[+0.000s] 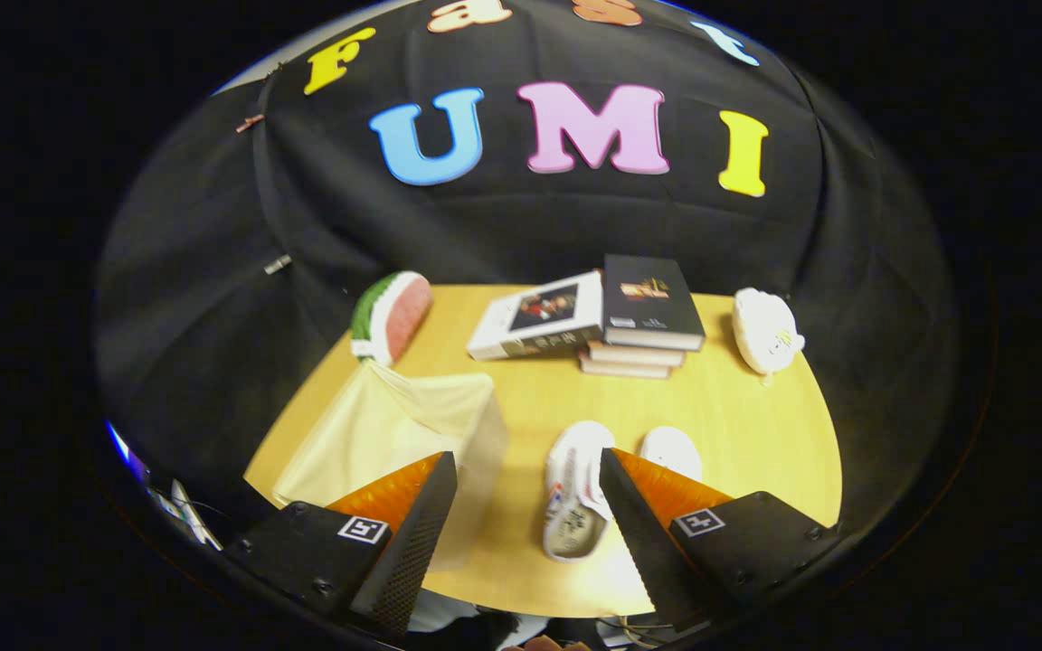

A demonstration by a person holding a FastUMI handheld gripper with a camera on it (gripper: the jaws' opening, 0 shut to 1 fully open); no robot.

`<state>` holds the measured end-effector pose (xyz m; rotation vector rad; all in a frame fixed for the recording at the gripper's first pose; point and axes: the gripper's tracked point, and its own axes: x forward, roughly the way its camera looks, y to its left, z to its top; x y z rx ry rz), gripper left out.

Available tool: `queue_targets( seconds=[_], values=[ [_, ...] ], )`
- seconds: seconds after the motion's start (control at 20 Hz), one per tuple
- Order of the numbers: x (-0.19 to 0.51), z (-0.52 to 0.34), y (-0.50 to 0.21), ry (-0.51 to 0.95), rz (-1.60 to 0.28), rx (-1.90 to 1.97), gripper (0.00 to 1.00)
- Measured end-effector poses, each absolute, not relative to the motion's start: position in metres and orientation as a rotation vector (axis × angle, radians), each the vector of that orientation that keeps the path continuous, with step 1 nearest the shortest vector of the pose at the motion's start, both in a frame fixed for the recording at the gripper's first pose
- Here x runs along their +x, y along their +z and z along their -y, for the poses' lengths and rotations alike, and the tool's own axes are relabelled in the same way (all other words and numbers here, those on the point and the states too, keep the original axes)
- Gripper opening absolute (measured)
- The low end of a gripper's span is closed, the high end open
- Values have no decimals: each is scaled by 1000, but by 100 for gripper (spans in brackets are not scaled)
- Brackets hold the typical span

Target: Open the storage box then place both shoes into the box .Put the left shoe in first, then the right shoe, with the right side of both shoes facing outward in a uniform manner.

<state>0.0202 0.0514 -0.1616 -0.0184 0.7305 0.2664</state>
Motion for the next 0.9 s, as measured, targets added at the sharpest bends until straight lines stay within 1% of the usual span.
queue_targets(
  seconds=[0.15,0.4,0.7,0.9],
  values=[
    [12,-20,-207,251,-824,-55,98],
    [15,-2,-271,318,-904,-176,99],
    [35,-4,-325,374,-946,-288,99],
    [48,-2,-351,379,-975,-325,98]
  ],
)
